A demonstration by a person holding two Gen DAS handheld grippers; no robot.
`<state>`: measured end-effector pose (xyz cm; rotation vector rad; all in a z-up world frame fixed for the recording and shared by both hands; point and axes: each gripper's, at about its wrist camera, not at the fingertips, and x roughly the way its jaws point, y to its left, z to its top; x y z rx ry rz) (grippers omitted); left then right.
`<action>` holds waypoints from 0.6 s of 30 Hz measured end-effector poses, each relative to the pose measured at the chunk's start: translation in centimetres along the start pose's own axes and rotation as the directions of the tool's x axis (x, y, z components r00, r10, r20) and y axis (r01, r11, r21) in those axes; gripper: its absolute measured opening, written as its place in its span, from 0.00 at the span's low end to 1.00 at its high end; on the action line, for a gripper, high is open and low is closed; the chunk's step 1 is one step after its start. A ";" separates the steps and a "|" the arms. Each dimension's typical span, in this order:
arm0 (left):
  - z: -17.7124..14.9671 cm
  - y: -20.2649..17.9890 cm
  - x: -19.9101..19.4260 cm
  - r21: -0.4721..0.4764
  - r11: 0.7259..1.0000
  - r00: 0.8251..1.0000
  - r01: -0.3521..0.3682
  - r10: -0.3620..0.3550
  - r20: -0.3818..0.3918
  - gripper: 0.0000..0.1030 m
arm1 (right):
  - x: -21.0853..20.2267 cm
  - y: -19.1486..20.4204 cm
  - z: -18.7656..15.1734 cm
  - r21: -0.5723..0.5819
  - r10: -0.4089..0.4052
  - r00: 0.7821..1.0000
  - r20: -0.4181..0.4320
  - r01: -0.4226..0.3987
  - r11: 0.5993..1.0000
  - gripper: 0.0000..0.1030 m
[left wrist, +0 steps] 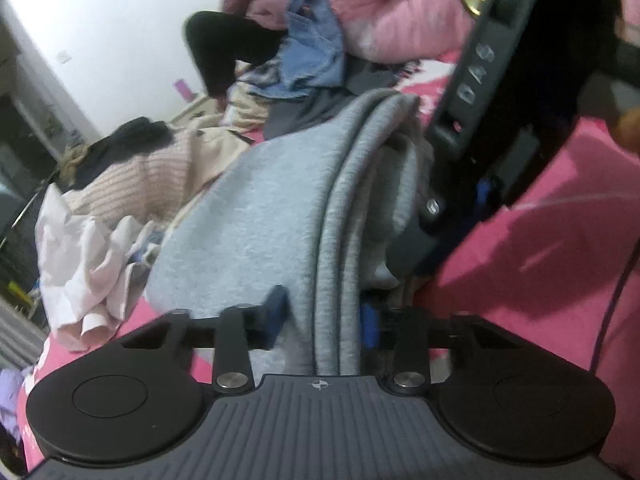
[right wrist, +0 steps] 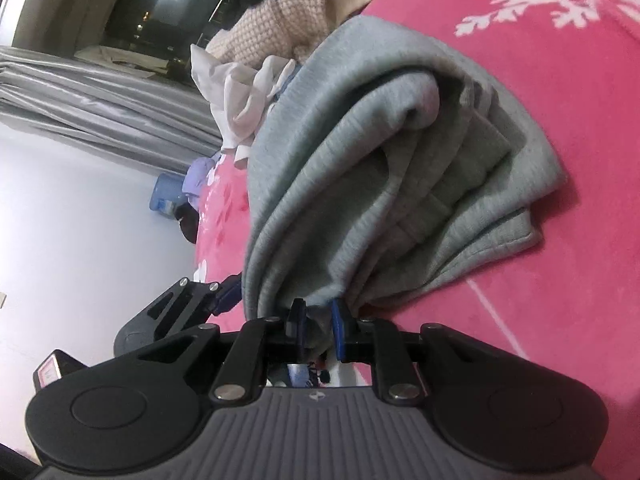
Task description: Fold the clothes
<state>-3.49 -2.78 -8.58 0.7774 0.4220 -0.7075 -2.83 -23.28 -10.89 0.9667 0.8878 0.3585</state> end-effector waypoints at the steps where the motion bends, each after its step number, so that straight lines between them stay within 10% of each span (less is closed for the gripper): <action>1: -0.1 0.0 -0.2 -0.003 1.000 1.000 -0.011 0.011 0.008 0.23 | 0.1 0.2 0.0 -0.009 0.004 1.000 -0.001 -0.004 1.000 0.17; 18: -1.2 -1.1 -0.9 0.145 0.988 0.998 -0.052 0.048 0.030 0.28 | 3.6 1.7 -0.5 -0.166 -0.052 0.992 0.113 0.070 0.984 0.08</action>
